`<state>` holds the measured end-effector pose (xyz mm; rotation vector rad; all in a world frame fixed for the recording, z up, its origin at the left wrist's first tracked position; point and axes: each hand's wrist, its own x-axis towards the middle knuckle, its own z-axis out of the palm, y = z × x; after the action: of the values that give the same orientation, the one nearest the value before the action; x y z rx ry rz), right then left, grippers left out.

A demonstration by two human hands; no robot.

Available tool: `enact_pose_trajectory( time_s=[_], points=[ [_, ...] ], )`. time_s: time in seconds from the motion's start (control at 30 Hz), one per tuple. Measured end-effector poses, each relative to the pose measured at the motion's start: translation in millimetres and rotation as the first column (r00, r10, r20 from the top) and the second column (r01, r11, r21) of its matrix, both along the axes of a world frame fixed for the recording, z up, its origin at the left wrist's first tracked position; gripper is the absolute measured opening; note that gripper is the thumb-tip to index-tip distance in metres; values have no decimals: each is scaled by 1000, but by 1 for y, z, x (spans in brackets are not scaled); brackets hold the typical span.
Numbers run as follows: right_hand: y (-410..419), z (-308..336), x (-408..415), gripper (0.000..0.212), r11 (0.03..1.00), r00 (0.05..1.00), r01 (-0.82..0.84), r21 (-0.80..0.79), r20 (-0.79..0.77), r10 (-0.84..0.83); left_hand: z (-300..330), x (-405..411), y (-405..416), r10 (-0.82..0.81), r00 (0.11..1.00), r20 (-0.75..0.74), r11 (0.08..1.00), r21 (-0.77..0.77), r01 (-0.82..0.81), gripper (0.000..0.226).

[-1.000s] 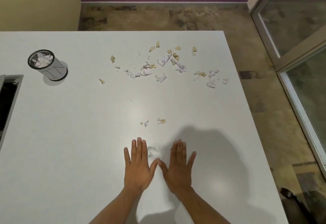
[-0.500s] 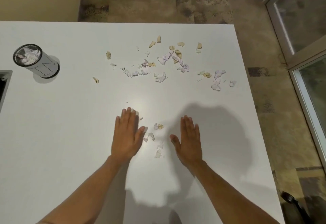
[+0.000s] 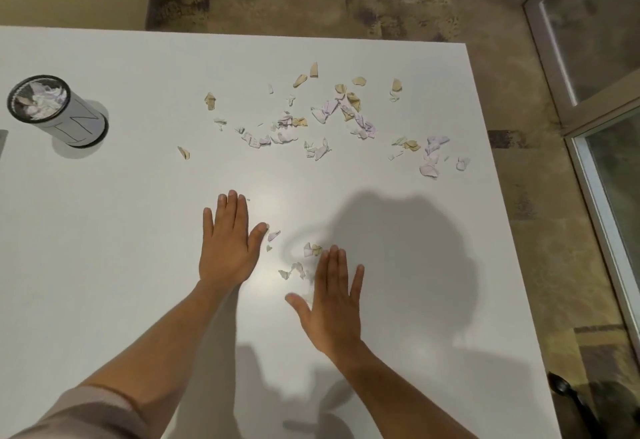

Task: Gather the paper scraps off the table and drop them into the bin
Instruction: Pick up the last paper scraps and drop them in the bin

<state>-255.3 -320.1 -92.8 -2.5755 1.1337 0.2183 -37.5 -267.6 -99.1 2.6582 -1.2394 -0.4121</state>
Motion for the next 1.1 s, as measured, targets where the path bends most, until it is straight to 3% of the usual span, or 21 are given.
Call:
enact_pose_trajectory(
  time_s=[0.17, 0.4, 0.53, 0.67, 0.83, 0.97, 1.1],
  points=[
    [-17, 0, 44, 90, 999, 999, 53, -9, 7, -53, 1, 1, -2, -7, 1000, -5, 1000, -5, 7, 70],
    [-40, -5, 72, 88, 998, 1000, -16, -56, 7, 16, 1, 3, -1, -20, 1000, -9, 1000, -15, 20, 66],
    [-62, 1, 71, 83, 998, 977, -60, 6, 205, 57, 7, 7, 2, -20, 992, -124, 992, -129, 3, 64],
    [-101, 10, 56, 77, 993, 934, 121, 13, 338, -118, 18, 27, -4, 52, 986, -159, 966, -242, -89, 65],
    [-164, 11, 22, 73, 909, 851, 416, -31, 365, -377, 26, 60, -33, 251, 963, -99, 917, -295, -269, 59],
    [-218, 8, -1, 67, 825, 784, 559, -85, 378, -492, 22, 96, -61, 321, 940, -114, 907, -249, -340, 74],
    [-259, 2, -11, 76, 772, 750, 631, -76, 314, -582, 14, 117, -87, 362, 925, -115, 908, -183, -378, 90]
  ],
)
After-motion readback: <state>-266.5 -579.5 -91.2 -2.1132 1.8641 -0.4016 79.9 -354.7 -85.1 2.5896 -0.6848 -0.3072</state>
